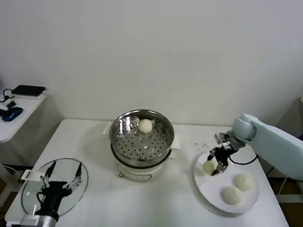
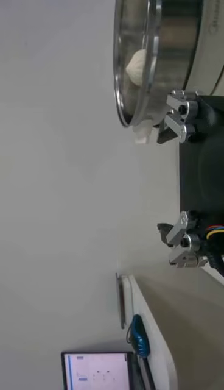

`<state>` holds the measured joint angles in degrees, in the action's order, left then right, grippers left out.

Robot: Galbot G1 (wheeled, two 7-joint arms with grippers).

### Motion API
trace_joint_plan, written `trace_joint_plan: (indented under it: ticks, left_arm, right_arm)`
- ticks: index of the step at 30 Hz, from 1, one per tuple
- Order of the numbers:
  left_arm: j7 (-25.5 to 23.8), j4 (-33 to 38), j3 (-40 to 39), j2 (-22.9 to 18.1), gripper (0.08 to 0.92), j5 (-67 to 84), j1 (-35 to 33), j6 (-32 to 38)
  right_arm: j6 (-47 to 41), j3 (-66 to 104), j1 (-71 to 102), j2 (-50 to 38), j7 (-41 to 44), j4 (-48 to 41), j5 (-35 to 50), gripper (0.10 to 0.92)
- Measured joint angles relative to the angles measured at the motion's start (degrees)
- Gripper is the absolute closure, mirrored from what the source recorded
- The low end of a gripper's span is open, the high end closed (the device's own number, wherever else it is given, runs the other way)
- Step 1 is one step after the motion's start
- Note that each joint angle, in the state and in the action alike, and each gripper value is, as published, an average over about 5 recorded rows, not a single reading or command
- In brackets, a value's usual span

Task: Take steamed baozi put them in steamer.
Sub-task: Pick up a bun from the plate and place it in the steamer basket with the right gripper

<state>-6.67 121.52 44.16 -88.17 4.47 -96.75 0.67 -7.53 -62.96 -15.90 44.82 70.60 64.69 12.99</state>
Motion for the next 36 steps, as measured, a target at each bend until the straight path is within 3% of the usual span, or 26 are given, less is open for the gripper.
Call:
trace_joint_plan:
  ticks: [21, 36]
  left_arm:
    - [0.3, 1.4, -0.2, 0.4, 0.177, -0.5, 0.9, -0.1]
    - [0.4, 2.0, -0.2, 0.3, 0.177, -1.5, 2.3, -0.6]
  right_arm:
    - [-5.3, -15.5, -23.2, 14.4, -1.2, -3.5, 22.1, 0.381]
    - [-7.6, -15.2, -20.8, 29.5, -3.3, -10.2, 25.7, 0.38]
